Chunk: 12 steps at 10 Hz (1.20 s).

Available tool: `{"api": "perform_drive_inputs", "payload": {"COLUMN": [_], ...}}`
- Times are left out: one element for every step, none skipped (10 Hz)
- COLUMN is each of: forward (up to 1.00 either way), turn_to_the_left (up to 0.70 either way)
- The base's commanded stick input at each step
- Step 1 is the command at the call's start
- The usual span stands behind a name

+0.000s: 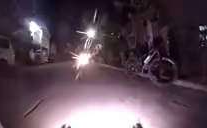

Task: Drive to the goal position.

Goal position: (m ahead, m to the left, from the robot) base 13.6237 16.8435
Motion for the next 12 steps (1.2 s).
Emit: {"api": "perform_drive_inputs", "payload": {"forward": [0.6,0.6,0.6,0.6,0.6,0.6,0.6,0.6,0.6,0.6,0.6,0.6], "turn_to_the_left": [0.0,0.0,0.0,0.0,0.0,0.0,0.0,0.0,0.0,0.0,0.0,0.0]}}
